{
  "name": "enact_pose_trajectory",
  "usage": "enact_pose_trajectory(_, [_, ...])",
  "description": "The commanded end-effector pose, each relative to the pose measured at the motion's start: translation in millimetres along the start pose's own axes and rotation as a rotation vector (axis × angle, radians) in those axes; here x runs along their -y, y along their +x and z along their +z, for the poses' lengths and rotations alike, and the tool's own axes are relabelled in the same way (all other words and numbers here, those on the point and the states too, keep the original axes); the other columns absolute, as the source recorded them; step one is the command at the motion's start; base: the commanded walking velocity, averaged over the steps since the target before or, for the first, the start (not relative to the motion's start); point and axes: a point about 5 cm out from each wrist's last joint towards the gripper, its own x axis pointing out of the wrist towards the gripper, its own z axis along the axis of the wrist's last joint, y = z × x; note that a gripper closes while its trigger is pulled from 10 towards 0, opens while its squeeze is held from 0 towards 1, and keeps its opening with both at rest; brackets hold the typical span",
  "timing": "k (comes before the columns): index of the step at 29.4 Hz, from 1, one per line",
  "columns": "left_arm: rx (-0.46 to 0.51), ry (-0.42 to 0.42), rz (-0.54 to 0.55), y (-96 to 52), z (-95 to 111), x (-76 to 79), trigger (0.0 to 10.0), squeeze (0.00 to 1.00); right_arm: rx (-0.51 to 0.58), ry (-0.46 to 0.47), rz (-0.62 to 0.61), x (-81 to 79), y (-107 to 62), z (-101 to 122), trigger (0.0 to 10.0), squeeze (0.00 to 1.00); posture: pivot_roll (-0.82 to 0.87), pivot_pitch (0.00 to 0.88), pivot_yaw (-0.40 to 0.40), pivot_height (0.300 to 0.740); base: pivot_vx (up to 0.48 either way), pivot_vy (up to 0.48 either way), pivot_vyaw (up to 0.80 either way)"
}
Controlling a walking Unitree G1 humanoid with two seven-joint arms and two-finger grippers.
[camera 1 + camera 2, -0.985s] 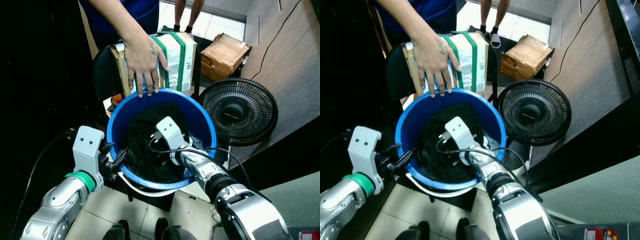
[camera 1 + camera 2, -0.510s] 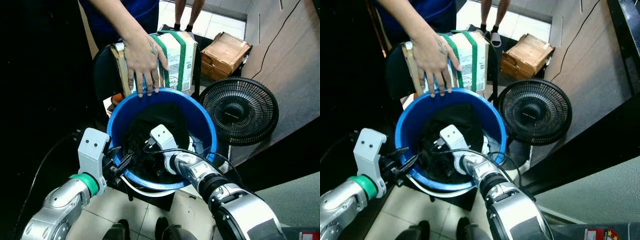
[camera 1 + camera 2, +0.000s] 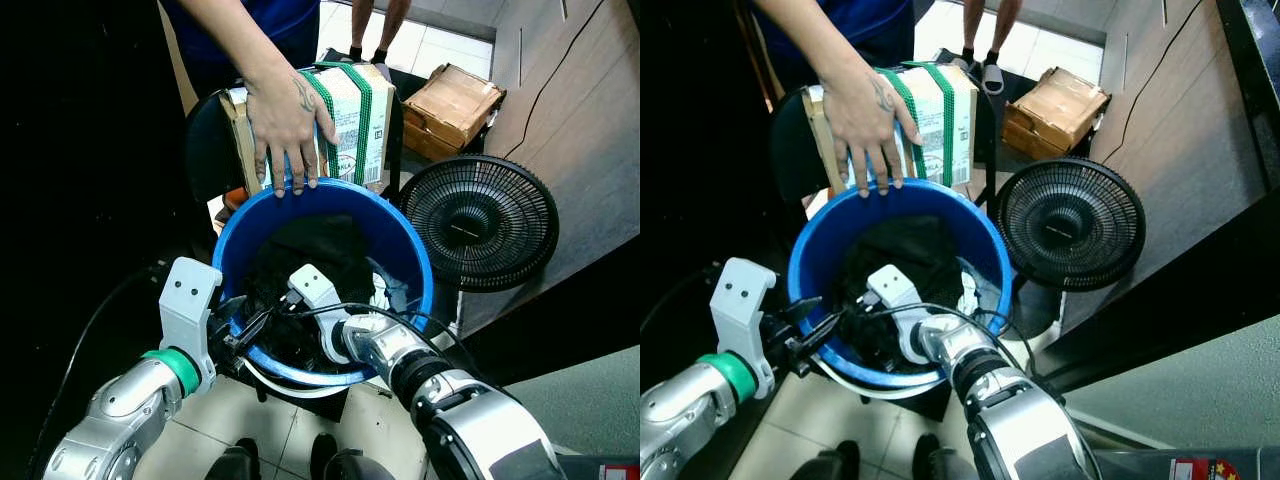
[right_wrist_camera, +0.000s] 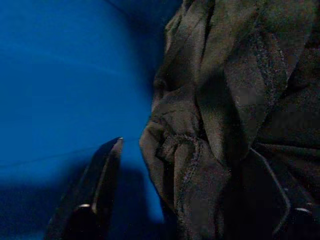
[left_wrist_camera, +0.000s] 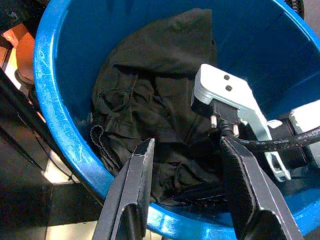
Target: Clothes washing
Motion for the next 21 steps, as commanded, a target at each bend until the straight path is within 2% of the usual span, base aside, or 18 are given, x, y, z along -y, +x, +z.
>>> enact_pose_trajectory(1, [-0.027,-0.015,-0.031,-1.4,-5.2,5.4,10.0,0.00,-0.052,0.043,0.026,-4.3,2.4,-18.6,0.6,0.00,0.13,0.278,-0.042,0.740,0.000,0.000,0.00])
enact_pose_trajectory(2, [-0.027,-0.016,-0.033,-1.7,-5.2,5.8,10.0,0.00,-0.054,0.047,0.036,-4.6,2.2,-19.0,0.0,0.00,0.13,0.278,-0.042,0.740,0.000,0.000,0.00])
enact_pose_trajectory(13, [-0.030,-0.020,-0.043,-1.5,-6.0,7.5,10.0,0.00,-0.057,0.064,0.104,-8.0,1.8,-20.0,0.0,0.00,0.13,0.269,-0.046,0.740,0.000,0.000,0.00])
enact_pose_trajectory(21, [-0.027,-0.019,-0.047,0.4,-6.6,6.9,10.0,0.00,-0.029,0.120,0.187,-12.2,1.1,-13.6,0.0,0.00,0.13,0.253,-0.049,0.740,0.000,0.000,0.00])
